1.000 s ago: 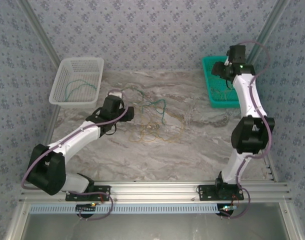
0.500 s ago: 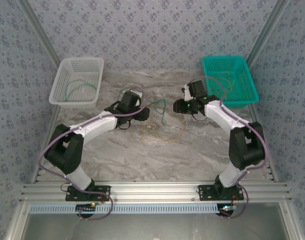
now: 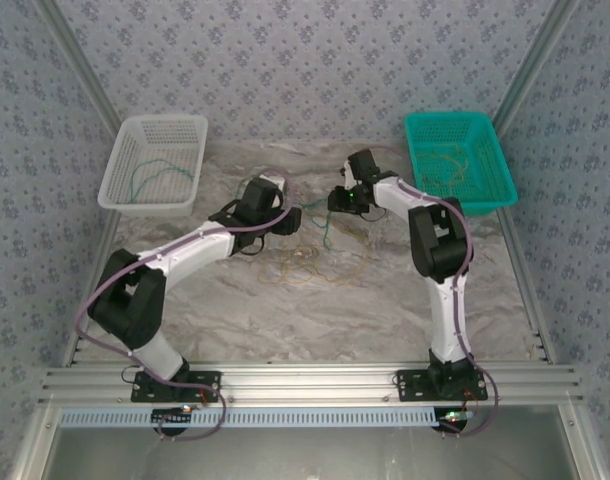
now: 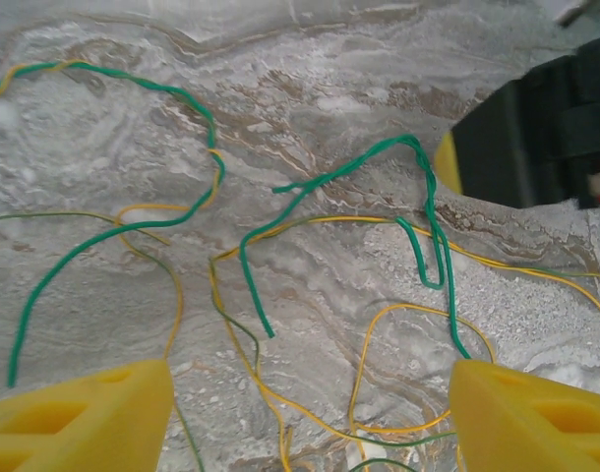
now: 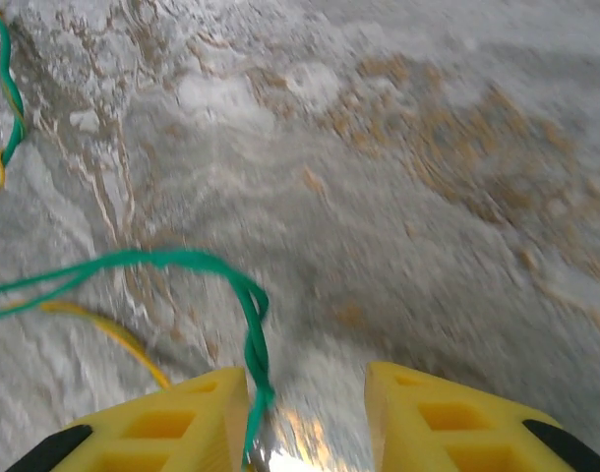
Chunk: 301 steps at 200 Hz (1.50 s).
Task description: Untangle the cables
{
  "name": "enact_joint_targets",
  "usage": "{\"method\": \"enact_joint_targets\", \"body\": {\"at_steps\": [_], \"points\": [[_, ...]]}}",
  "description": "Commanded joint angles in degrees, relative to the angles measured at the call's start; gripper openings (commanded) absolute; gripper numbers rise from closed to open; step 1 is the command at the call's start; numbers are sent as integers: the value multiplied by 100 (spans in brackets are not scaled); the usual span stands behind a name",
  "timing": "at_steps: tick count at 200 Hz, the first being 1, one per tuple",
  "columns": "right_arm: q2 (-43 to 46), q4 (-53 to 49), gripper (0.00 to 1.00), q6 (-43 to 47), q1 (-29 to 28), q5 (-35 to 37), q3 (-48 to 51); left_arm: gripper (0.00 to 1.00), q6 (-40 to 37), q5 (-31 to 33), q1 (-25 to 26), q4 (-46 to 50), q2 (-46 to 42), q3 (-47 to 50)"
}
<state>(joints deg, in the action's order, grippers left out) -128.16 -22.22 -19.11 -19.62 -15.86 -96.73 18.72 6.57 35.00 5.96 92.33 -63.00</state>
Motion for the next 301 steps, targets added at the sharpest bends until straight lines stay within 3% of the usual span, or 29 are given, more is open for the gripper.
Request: {"method": "enact_joint_targets", "body": {"at_steps": [1, 19, 83, 199, 238, 301], "points": [[-379, -436, 39, -82, -72, 47, -532, 75, -24, 441, 9, -251, -556, 225], [-648, -529, 36, -49, -95, 192, -874, 76, 7, 616, 6, -340, -806, 509], [-946, -867, 0, 90, -191, 273, -1356, 78, 40, 900, -2, -412, -1093, 935], [1559, 72, 0, 7, -240, 495, 644, 80, 238, 780, -66, -760, -1584, 1427], [2539, 308, 0, 298, -254, 466, 1215, 82, 141, 45, -197, -1229, -1916, 1643], [4042, 1470, 0, 1098, -492, 361, 2785, 88, 21, -2418, -1037, -2082, -2632, 1914]]}}
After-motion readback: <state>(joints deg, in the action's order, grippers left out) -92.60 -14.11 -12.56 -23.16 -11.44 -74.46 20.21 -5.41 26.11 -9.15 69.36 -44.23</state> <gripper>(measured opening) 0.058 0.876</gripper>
